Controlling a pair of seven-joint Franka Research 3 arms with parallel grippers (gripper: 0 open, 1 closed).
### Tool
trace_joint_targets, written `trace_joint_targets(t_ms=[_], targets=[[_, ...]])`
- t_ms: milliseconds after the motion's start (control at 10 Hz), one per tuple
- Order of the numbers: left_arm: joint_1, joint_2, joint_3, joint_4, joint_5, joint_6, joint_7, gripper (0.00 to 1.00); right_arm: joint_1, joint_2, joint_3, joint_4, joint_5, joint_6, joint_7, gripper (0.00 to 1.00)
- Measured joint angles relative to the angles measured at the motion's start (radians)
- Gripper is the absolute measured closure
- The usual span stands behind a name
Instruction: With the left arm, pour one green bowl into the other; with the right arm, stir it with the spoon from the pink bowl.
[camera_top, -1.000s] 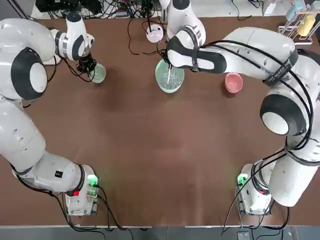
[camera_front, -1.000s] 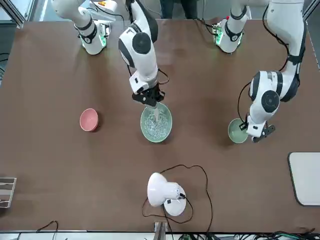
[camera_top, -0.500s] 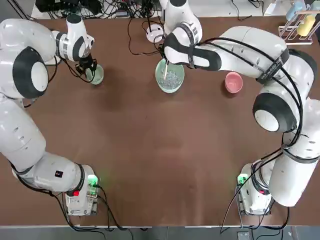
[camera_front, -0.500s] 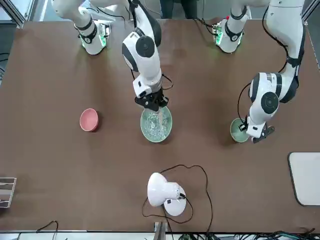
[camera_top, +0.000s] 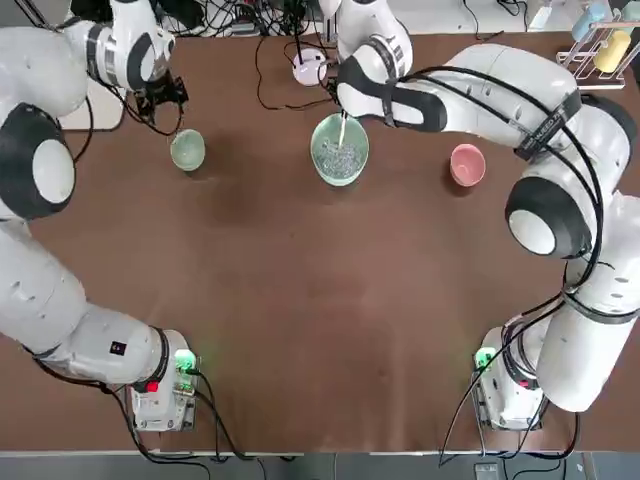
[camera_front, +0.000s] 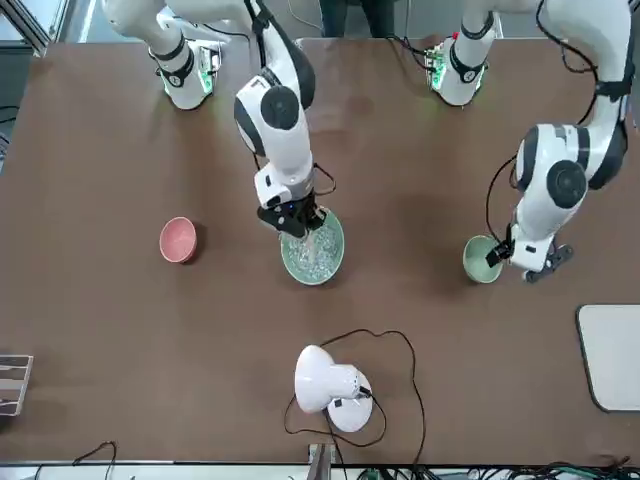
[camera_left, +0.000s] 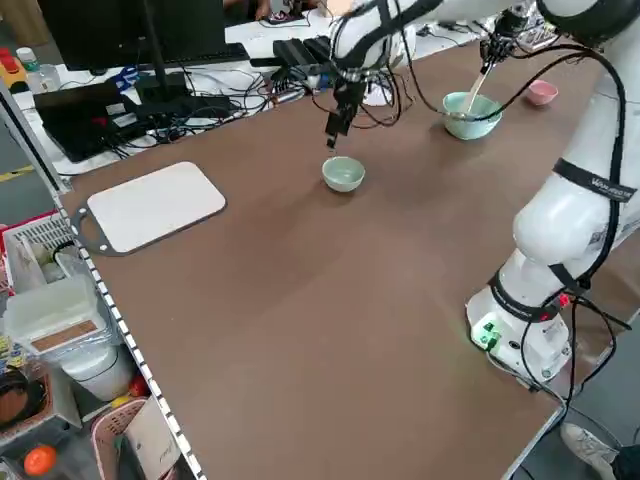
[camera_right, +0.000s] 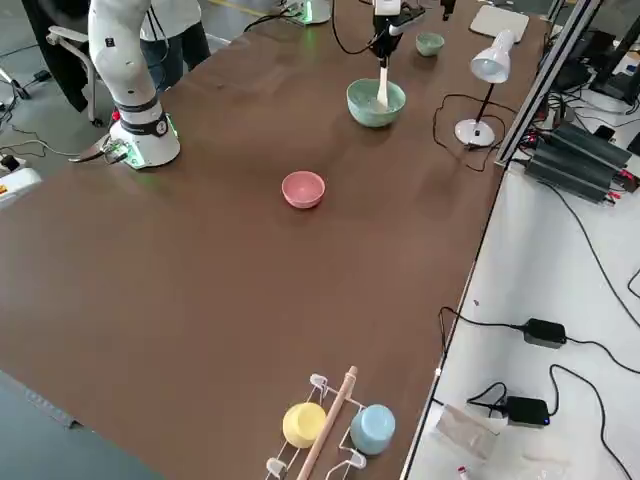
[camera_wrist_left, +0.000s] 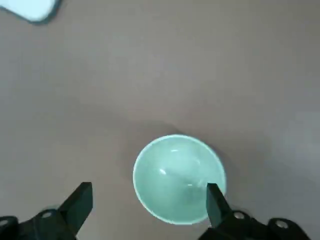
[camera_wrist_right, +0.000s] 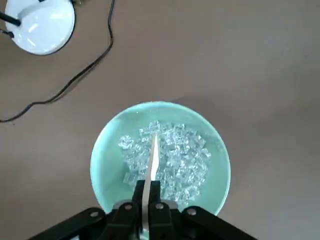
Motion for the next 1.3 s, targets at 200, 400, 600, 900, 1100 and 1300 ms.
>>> trace_joint_targets(t_ms=[200,400,600,900,1100,1300], targets=[[-0.002,-0.057,-0.004,0.088,-0.024,-0.108,0.044,0.0,-0.005,0.001,0.0,0.0,-0.028,-0.033,-0.006,0.95],[-0.005,-0.061,-0.012,0.261,-0.136,-0.326,0.085,0.0,-0.004,0.002,0.002,0.001,-0.035,-0.058,-0.017,0.95],[-0.002,-0.052,-0.011,0.456,-0.193,-0.538,0.207,0.0,0.005,0.002,0.008,0.002,-0.037,-0.069,-0.017,0.95],[0.047,-0.041,-0.005,0.617,-0.244,-0.752,0.365,0.0,0.037,0.003,0.018,0.002,-0.026,-0.068,0.025,0.95],[0.054,-0.041,-0.006,0.668,-0.245,-0.786,0.37,0.0,0.043,0.003,0.018,0.003,0.01,-0.033,0.053,0.95],[0.065,-0.042,-0.014,0.691,-0.245,-0.79,0.392,0.0,0.038,0.003,0.015,0.005,0.017,0.004,0.09,0.95]])
